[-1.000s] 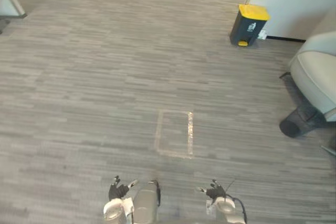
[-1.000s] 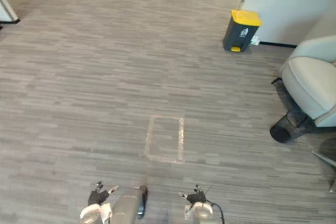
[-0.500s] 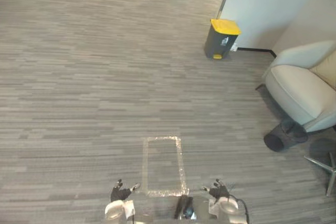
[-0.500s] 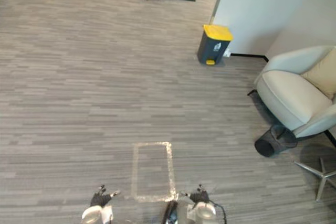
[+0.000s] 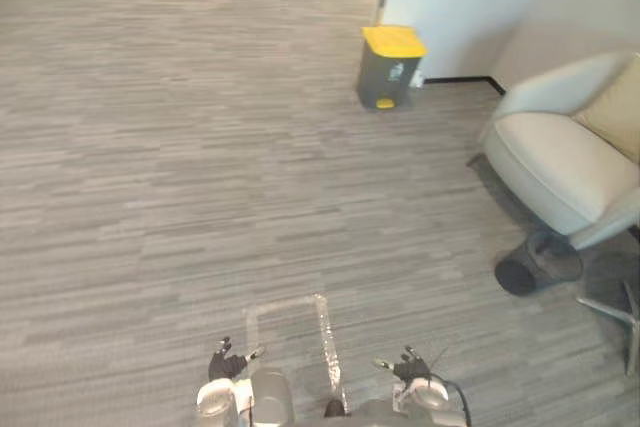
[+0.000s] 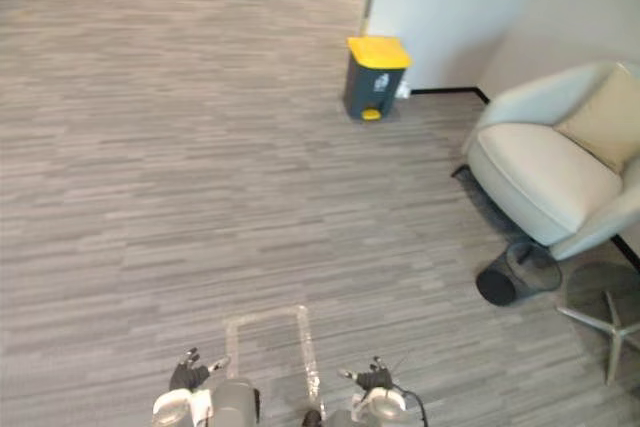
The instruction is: Organize the slippers on the shoe rack
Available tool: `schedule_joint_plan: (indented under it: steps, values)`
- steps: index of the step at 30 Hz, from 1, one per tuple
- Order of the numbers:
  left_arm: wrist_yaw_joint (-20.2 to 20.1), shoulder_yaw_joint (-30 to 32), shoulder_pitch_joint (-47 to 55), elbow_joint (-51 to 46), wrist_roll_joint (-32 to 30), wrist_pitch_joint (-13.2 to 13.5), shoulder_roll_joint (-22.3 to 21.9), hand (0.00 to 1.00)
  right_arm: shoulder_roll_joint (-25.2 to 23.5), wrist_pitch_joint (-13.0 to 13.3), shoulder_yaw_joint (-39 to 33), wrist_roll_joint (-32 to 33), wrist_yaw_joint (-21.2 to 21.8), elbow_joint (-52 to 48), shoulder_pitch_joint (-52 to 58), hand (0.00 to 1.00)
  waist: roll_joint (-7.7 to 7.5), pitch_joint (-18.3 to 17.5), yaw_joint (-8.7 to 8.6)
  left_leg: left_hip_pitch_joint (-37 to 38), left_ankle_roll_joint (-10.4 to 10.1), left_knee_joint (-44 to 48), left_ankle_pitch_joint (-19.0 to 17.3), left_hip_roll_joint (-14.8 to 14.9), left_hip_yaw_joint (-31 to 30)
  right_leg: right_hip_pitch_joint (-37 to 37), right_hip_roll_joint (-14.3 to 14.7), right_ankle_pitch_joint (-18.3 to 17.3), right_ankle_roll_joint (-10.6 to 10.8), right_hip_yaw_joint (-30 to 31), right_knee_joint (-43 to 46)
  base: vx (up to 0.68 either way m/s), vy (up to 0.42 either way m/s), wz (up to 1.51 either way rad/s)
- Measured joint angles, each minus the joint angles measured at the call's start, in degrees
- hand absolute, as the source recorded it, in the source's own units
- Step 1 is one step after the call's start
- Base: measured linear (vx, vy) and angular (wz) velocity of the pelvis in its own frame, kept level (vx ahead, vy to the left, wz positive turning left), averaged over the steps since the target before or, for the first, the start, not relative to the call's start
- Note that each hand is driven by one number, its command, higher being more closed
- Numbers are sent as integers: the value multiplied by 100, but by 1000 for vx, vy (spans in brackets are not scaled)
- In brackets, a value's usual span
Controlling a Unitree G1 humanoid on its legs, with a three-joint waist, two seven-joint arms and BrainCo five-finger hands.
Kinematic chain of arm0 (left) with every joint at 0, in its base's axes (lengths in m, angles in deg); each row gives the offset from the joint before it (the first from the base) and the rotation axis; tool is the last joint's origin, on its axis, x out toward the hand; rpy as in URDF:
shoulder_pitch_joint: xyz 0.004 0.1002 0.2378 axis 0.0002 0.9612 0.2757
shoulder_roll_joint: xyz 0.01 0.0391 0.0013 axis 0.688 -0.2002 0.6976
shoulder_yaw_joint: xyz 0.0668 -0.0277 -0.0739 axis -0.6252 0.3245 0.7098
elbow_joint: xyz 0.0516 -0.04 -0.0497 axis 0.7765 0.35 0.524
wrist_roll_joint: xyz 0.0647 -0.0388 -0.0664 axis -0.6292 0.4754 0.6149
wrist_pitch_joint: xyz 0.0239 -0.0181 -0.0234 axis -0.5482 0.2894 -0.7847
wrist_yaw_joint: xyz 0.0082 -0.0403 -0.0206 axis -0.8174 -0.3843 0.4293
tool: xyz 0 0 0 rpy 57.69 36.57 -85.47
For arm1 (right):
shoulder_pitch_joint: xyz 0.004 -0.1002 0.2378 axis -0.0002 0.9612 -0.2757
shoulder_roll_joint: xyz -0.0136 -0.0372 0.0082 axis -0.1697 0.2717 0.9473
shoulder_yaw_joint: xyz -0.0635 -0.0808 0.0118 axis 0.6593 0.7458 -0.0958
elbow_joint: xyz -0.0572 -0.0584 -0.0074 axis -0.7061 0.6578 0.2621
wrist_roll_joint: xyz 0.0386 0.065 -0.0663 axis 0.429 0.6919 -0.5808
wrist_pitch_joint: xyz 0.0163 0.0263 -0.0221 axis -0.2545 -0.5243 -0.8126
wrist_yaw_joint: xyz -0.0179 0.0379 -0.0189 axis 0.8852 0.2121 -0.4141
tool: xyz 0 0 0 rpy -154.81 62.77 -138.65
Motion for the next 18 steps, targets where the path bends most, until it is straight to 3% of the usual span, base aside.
schedule_joint_plan:
  steps: [1,2,3,8,10,11,12,13,14,16,17,18]
  values:
    - [4,2,0,30,3,7,-35,0,1,-2,-21,-1,-9,0,4,0,44,18,5,42,-159,-112,419,-75,-220,38,-40,-92,136,154,86,232,314,-64]
    - [12,34,-26,97,19,27,-34,0,9,-20,33,-1,14,29,7,0,50,28,31,187,-152,-37,551,-147,-72,47,-99,-208,312,420,198,266,379,-94]
    - [16,58,-12,105,31,55,-23,0,13,-28,64,-5,26,22,13,0,16,8,52,236,-23,-3,407,-163,298,31,-231,-245,373,620,279,200,309,-83]
    - [14,61,-16,220,12,106,16,0,10,-5,77,-18,45,-10,101,0,-54,-82,68,438,266,82,71,-95,1127,-151,-353,-165,528,1158,410,127,244,-93]
    - [17,63,-34,224,8,98,41,0,11,-7,80,-23,65,-27,157,0,-83,-62,80,645,313,-51,11,-26,1500,-420,-443,-99,641,965,896,111,171,-110]
    - [26,60,-39,262,12,96,55,0,12,7,52,-28,65,-50,155,0,-123,-67,74,876,319,-161,14,46,1849,-651,-586,-40,730,521,1321,115,117,-111]
    - [29,56,-35,295,13,94,56,0,12,17,64,-35,83,-52,154,0,-78,-43,71,1097,319,-272,14,92,2121,-722,-766,-10,701,-61,1484,96,92,-114]
    - [32,55,-31,306,13,96,58,0,12,17,64,-35,93,-46,157,0,-87,-56,69,1165,319,-318,14,113,2236,-732,-832,-7,695,-275,1492,122,46,-112]
    - [35,59,-29,352,13,100,58,0,12,16,63,-40,112,-29,151,0,-98,-62,68,1421,319,-534,14,161,2533,-659,-1010,-19,676,-981,1426,73,-10,-94]
    - [28,55,-38,456,24,112,87,0,15,21,29,-101,116,21,119,0,-88,-78,33,1612,284,-729,35,181,2794,-511,-1034,-14,646,-1646,909,81,-42,-104]
    - [26,52,-39,468,30,113,87,0,18,22,8,-139,115,30,121,0,-82,-85,29,1611,261,-756,51,172,2785,-496,-1014,2,615,-1696,789,74,-85,-100]
    - [14,27,-85,571,53,117,89,0,40,29,-26,-208,113,79,50,0,-43,-73,-12,1607,219,-865,130,165,2665,-414,-866,109,408,-1692,378,53,-83,-75]
